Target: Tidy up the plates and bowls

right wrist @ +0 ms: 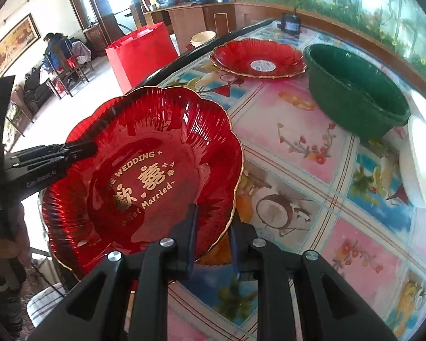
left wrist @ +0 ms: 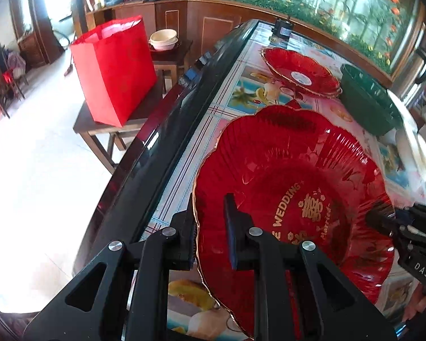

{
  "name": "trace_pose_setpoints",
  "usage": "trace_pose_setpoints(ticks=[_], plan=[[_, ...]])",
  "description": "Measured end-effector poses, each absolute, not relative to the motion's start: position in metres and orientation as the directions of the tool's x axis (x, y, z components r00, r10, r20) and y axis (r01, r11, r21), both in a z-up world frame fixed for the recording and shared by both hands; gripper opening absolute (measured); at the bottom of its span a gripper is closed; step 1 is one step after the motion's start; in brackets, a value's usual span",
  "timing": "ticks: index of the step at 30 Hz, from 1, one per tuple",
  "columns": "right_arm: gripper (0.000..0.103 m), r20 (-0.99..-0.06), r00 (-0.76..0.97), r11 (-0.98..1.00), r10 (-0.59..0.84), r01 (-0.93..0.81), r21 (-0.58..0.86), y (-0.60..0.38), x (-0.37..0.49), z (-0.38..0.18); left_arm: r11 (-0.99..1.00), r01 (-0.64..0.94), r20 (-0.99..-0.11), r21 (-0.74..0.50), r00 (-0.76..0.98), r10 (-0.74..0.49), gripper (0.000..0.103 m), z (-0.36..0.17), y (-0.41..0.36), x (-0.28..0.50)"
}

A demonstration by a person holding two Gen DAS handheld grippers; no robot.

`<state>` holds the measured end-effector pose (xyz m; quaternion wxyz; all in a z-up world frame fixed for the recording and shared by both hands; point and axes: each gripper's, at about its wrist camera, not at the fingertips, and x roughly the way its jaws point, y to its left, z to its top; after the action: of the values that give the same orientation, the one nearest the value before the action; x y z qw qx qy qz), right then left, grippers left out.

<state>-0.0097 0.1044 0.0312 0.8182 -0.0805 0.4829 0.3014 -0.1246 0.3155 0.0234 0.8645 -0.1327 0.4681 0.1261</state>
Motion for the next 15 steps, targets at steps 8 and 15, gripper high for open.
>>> trace_pose_setpoints(ticks=[8, 15], plan=[[0.052, -0.819, 0.343, 0.813, 0.461, -0.533, 0.234, 0.08, 0.001, 0.042, 0.925, -0.366, -0.825, -0.105, 0.551, 0.124, 0.066, 0.035, 0.322, -0.131], [0.054, -0.807, 0.345, 0.816, 0.479, -0.515, 0.264, 0.074, 0.018, 0.049, 0.933, -0.352, -0.807, -0.079, 0.572, 0.148, 0.066, 0.059, 0.326, -0.123]])
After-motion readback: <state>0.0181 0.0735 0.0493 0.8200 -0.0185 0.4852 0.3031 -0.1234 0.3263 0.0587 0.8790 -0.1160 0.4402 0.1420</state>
